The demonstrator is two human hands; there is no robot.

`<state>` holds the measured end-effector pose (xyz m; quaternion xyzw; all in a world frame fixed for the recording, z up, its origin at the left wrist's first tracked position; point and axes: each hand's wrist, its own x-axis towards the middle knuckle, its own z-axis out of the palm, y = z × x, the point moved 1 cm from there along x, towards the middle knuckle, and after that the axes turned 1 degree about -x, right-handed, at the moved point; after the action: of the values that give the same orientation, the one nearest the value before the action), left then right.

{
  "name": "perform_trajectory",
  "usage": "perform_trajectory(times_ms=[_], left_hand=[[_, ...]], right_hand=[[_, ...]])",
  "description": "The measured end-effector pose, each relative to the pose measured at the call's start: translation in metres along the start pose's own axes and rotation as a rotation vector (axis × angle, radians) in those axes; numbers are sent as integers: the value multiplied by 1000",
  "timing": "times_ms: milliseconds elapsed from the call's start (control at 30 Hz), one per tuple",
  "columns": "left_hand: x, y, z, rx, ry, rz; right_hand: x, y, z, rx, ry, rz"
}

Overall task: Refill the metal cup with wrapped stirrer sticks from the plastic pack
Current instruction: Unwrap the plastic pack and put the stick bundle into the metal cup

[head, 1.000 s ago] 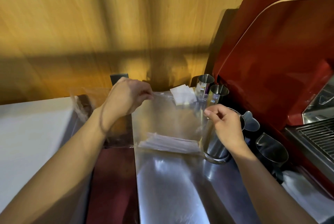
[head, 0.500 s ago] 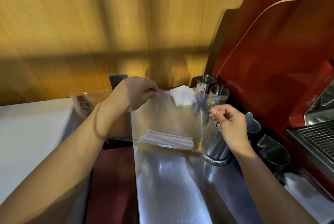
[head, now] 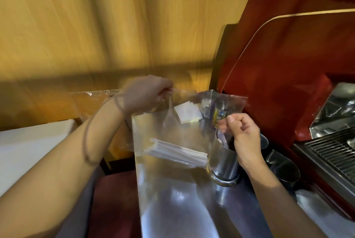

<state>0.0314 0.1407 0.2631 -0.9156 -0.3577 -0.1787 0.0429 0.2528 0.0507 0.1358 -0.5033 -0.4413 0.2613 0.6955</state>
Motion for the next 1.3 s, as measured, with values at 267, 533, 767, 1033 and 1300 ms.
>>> perform_trajectory(times_ms=[267, 533, 767, 1033, 1300], left_hand=[[23, 21, -18, -133, 12, 49], [56, 43, -44, -200, -34, 35], [76, 58, -64, -358, 39, 61], [86, 65, -64, -475, 131, 147], [101, 85, -55, -579, 210, 218]], right_hand=[[-4, -11, -18, 141, 99, -1], [-30, 3, -29, 73, 69, 96], [-46, 11, -52, -21, 137, 85], [-41, -21, -91, -21, 412, -93], [-40, -75, -133, -26, 509, -197]])
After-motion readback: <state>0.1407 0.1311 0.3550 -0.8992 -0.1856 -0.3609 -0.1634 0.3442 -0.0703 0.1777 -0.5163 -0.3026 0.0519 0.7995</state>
